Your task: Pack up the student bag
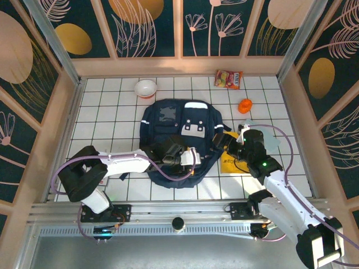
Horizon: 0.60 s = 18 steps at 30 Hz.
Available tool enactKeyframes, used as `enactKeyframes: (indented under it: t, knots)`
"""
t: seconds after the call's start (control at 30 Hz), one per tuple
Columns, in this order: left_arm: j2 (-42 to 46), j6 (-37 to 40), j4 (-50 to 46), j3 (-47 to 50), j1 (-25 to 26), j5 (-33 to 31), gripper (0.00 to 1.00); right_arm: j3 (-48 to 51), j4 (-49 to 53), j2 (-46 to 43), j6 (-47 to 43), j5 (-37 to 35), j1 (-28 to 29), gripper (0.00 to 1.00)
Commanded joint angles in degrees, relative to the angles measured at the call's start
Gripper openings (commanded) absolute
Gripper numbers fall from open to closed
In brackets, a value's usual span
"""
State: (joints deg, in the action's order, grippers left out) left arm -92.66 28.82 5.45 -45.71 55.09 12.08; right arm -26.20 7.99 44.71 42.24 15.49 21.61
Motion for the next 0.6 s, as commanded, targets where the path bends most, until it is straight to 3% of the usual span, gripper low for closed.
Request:
enactKeyframes:
  t: [0.0,0.07,0.2,0.23,0.37,0.47,0.57]
  knots:
    - [-3.2,-1.1,2.6,0.7,0.2,-8.8,0.76,1.1,-0.2,-0.9,-1.2,-0.8,-0.3,0.74]
    - [-3.9,-3.0,4.5,0.4,0.3,-12.3,0.65,1.1,-0.2,-1.0,-1.1,-1.0,-0.3,0.74]
    - [-0.4,-4.4,7.8,1.7,0.2,-12.7,0.13,1.0,0.1,-1.9,-1.9,-2.0,-0.3,0.74]
    - [1.2,-4.5,8.4,2.3,0.1,-12.0,0.03,1.0,0.1,-2.3,-2.2,-2.5,-0.3,0.74]
    - [9.8,-6.0,8.9,3.4,-2.3,-4.6,0.00,1.1,-1.2,-3.3,-4.3,-3.8,-0.4,0.75]
    - [14.7,-8.0,6.4,2.1,-7.1,1.6,0.00,1.1,-2.7,-3.5,-6.2,-5.0,-0.5,0.75]
    - [18.1,-6.2,3.0,0.5,-9.9,4.1,0.00,1.9,-6.4,-4.1,-9.7,-5.6,-0.4,0.77]
